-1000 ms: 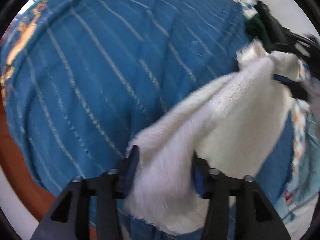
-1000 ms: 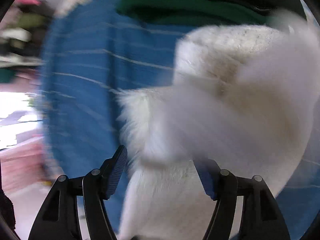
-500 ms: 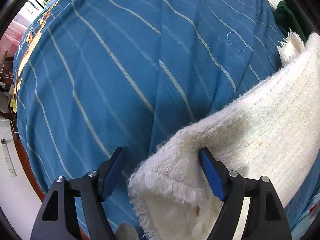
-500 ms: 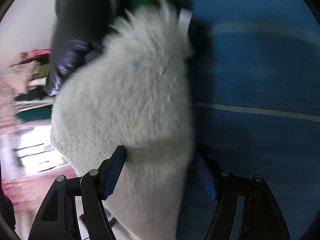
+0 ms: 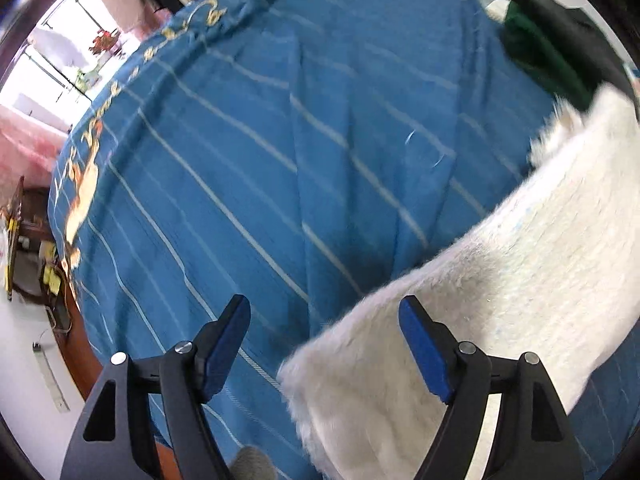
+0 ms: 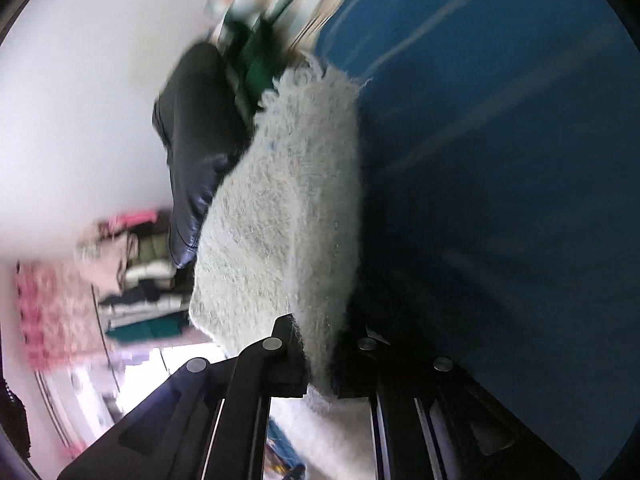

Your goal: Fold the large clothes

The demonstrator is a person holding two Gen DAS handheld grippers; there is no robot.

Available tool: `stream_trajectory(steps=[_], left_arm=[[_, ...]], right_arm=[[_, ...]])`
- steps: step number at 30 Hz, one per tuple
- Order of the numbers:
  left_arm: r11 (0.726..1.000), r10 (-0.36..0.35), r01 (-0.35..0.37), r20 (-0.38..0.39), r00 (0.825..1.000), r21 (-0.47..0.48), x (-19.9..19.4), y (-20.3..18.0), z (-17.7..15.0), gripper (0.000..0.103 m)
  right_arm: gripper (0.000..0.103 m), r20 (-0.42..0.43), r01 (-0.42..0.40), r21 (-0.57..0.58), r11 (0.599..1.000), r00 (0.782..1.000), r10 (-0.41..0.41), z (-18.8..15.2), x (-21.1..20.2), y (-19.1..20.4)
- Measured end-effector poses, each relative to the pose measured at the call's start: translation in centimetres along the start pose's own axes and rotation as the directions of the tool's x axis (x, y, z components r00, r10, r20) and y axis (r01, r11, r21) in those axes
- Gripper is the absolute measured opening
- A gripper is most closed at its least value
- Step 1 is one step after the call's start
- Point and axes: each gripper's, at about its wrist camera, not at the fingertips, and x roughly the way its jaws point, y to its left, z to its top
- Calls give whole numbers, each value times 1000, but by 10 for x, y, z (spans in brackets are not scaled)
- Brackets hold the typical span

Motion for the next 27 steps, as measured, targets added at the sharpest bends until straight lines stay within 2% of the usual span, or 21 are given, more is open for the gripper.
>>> stream_trajectory(steps=[3,6,7,10,11,12,13,14,16,18,19,20,22,24,25,27], left_arm=[[1000,-16,16,15,1000,5,-16,2,1,77],[1000,-24,24,28,999,20,-27,-3,9,77],[999,-26,25,29,999,23,-35,-12,4,77],[999,-31,31,7,999,24,-42,-18,-2,77],[999,-34,34,0,999,24,-42,-20,-4,77],[999,-37,37,-7,999,25,-43,-23,-8,77],[999,-37,38,-9,999,35,-45,-27,-12,77],[998,-36,36,-10,999,51,-46,-33,-16,77],[996,-51,52,-17,999,75,-51,-45,-24,77],[992,-67,69,-21,997,105,-49,-57,-30,77],[990,-74,77,-26,997,119,-48,-63,-32,77],[988,-80,84,-33,996,130,-46,-70,-34,77],[985,-87,92,-41,995,147,-40,-83,-36,77],[981,-96,102,-42,994,167,-35,-94,-38,77],[980,-85,90,-38,996,177,-32,-98,-39,77],[978,-59,63,-23,998,201,-22,-104,-42,77]], right_arm=[[7,67,43,86,995,997,-49,-27,-68,-28],[7,115,114,173,978,984,-135,-75,-127,-56],[7,116,154,210,966,977,-180,-96,-152,-69],[9,76,283,264,922,947,-313,-140,-184,-96],[11,34,352,260,899,927,-372,-149,-191,-106],[16,-21,456,238,858,885,-464,-156,-196,-115],[16,-67,565,208,799,823,-564,-162,-202,-121],[16,-75,620,184,763,783,-618,-165,-211,-123],[17,9,669,136,731,737,-676,-169,-235,-112],[17,131,711,21,703,695,-707,-168,-248,-75],[17,146,714,-33,700,696,-703,-165,-244,-59],[17,136,703,-79,707,710,-691,-166,-242,-55],[17,60,645,-188,741,761,-646,-148,-205,-24],[17,5,583,-321,746,789,-614,-127,-155,6],[17,6,569,-356,741,795,-607,-140,-127,14],[17,19,567,-426,705,784,-620,-125,-70,27]])
